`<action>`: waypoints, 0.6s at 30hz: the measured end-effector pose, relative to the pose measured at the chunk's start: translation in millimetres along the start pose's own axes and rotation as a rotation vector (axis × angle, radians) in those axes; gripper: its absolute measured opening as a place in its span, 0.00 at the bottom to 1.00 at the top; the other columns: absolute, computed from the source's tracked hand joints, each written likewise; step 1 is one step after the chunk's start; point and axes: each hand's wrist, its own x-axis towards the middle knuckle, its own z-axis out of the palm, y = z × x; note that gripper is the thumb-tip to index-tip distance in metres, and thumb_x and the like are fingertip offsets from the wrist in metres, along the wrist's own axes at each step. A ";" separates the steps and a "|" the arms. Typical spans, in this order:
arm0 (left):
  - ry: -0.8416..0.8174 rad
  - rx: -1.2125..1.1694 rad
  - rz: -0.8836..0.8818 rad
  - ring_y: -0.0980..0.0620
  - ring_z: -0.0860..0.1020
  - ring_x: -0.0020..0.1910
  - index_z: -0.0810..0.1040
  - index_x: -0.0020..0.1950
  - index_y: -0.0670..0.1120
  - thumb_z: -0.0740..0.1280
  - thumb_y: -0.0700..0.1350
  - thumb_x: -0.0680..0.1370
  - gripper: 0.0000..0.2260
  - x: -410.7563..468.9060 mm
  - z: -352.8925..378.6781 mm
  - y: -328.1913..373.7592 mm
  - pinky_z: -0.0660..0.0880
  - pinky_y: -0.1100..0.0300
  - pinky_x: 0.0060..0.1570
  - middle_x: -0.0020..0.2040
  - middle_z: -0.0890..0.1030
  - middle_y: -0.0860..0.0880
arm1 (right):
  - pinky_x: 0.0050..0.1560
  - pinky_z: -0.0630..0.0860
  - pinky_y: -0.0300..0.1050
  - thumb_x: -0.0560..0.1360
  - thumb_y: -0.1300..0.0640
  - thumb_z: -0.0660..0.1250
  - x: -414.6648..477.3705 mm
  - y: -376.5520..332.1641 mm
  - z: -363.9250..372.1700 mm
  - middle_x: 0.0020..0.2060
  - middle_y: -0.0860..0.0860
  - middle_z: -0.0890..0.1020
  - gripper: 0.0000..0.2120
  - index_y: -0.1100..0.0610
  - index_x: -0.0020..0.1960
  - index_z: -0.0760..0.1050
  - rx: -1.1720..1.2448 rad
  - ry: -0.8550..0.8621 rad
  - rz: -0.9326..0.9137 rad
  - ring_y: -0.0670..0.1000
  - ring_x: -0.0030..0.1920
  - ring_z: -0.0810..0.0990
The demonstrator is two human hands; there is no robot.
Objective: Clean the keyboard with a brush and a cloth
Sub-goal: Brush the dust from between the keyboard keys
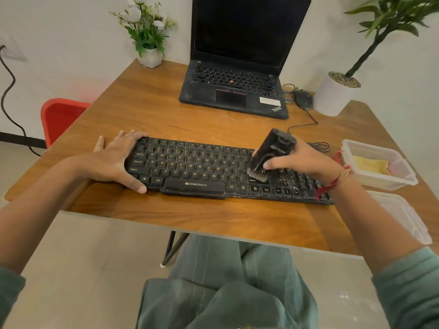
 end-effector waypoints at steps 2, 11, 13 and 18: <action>-0.004 0.006 -0.003 0.52 0.38 0.78 0.44 0.74 0.65 0.70 0.78 0.43 0.65 0.0 -0.4 -0.1 0.29 0.42 0.71 0.80 0.47 0.53 | 0.43 0.78 0.42 0.66 0.55 0.76 5.8 0.1 -2.4 0.44 0.51 0.82 0.18 0.57 0.52 0.74 -0.121 0.088 0.044 0.50 0.45 0.81; -0.008 -0.014 -0.005 0.51 0.38 0.78 0.45 0.74 0.64 0.71 0.78 0.43 0.65 0.4 -0.5 0.0 0.29 0.40 0.71 0.79 0.48 0.53 | 0.44 0.78 0.41 0.68 0.60 0.74 8.7 -10.7 -3.5 0.45 0.51 0.82 0.14 0.53 0.49 0.73 -0.149 0.031 -0.036 0.49 0.45 0.81; -0.007 -0.018 -0.001 0.50 0.39 0.78 0.46 0.74 0.64 0.71 0.78 0.43 0.65 0.8 -0.8 0.2 0.29 0.40 0.71 0.79 0.49 0.52 | 0.36 0.74 0.39 0.68 0.57 0.74 17.2 -10.4 -10.0 0.38 0.49 0.80 0.10 0.54 0.43 0.74 -0.324 0.242 -0.036 0.51 0.41 0.80; 0.002 -0.015 0.003 0.51 0.38 0.78 0.46 0.75 0.63 0.70 0.79 0.42 0.66 -0.5 0.0 1.0 0.29 0.41 0.71 0.79 0.48 0.52 | 0.40 0.78 0.38 0.68 0.60 0.75 18.1 -13.2 -7.4 0.43 0.49 0.81 0.13 0.53 0.48 0.74 -0.198 0.078 -0.059 0.46 0.42 0.81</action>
